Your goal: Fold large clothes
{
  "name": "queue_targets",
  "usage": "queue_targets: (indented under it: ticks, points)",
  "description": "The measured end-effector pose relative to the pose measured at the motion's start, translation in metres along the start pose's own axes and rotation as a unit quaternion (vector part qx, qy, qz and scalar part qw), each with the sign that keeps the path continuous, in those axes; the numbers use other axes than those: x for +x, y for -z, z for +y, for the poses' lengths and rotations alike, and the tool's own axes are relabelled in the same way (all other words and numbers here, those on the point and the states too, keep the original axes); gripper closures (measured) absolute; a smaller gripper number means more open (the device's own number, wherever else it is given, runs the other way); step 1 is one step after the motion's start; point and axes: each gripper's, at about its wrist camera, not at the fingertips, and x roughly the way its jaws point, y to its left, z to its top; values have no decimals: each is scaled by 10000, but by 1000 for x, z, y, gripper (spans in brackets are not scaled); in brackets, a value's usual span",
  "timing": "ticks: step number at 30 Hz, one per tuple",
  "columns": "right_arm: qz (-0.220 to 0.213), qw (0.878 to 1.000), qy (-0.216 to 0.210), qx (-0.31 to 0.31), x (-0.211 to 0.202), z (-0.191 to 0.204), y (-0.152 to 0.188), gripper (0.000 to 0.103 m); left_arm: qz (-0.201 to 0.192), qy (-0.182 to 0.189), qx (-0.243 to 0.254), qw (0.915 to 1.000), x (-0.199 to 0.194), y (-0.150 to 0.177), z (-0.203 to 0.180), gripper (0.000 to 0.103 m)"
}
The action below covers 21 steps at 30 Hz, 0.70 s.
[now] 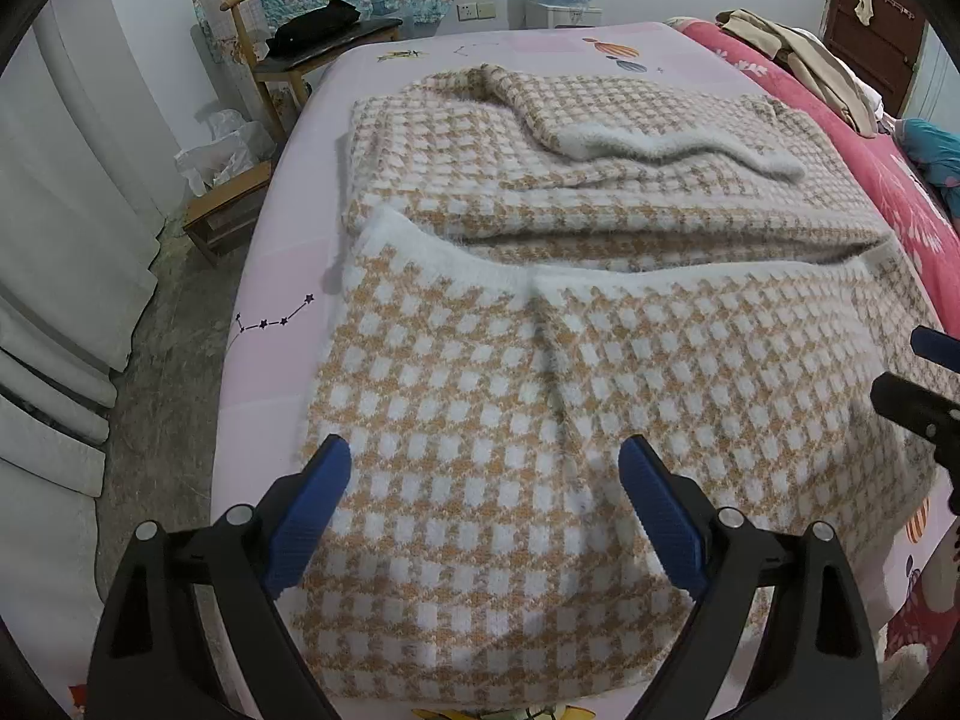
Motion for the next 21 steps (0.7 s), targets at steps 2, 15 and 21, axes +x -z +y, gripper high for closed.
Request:
queue_targets:
  ticks: [2,15,21]
  points:
    - [110,9999,59,-59,7,0,2,9,4,-3,-2,10000,0,0,0,14]
    - [8,10000,-84,24,4,-3,3,10,-328,-109,-144,9993,-11,3,23,14]
    - [-40,9999,-79,-125,3,4,2,9,-584,-81,-534,9968,-20,11,56,14]
